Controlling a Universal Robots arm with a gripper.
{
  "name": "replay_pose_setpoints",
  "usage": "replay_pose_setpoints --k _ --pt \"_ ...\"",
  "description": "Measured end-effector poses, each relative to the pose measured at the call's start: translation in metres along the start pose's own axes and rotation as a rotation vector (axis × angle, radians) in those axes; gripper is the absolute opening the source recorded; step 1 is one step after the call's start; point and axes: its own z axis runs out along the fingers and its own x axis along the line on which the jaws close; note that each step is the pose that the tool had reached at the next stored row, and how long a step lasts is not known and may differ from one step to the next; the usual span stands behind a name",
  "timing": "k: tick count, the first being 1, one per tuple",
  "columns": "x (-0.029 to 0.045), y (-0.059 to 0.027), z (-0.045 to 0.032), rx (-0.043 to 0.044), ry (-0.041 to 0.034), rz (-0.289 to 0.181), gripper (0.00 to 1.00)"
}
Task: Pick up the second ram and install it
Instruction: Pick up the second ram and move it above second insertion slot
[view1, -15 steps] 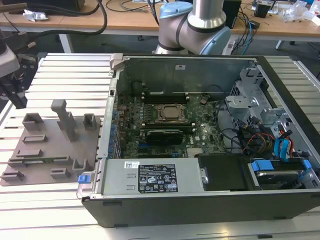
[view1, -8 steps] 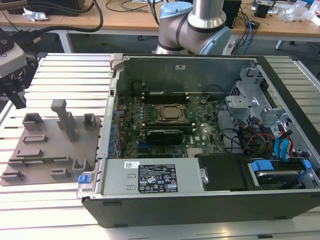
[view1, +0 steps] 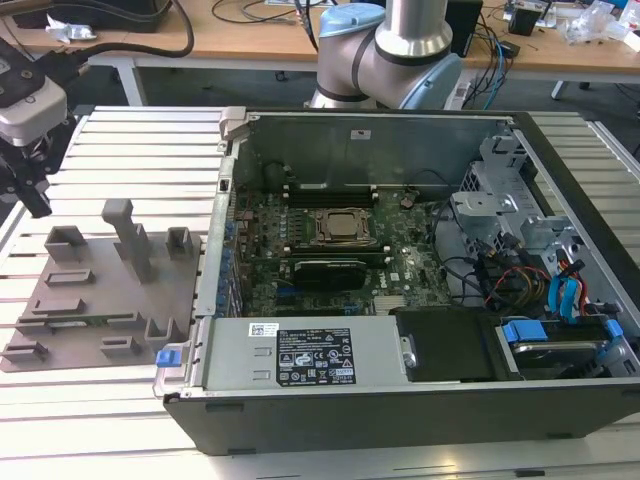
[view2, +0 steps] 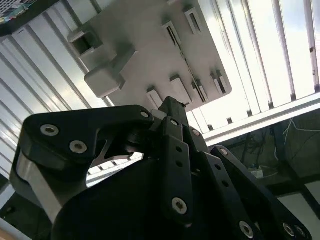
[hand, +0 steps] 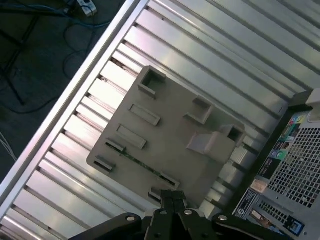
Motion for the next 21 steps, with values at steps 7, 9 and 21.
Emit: replay_pose_setpoints --k 7,9,21 --pt "0.0000 0.0000 0.0000 -0.0033 0.0058 -0.128 0.10" --pt "0.0000 0.0000 0.0000 -0.0044 0.0078 -0.172 0.10" --pt "0.0000 0.0000 0.0000 -0.0097 0.0172 -0.382 0.10"
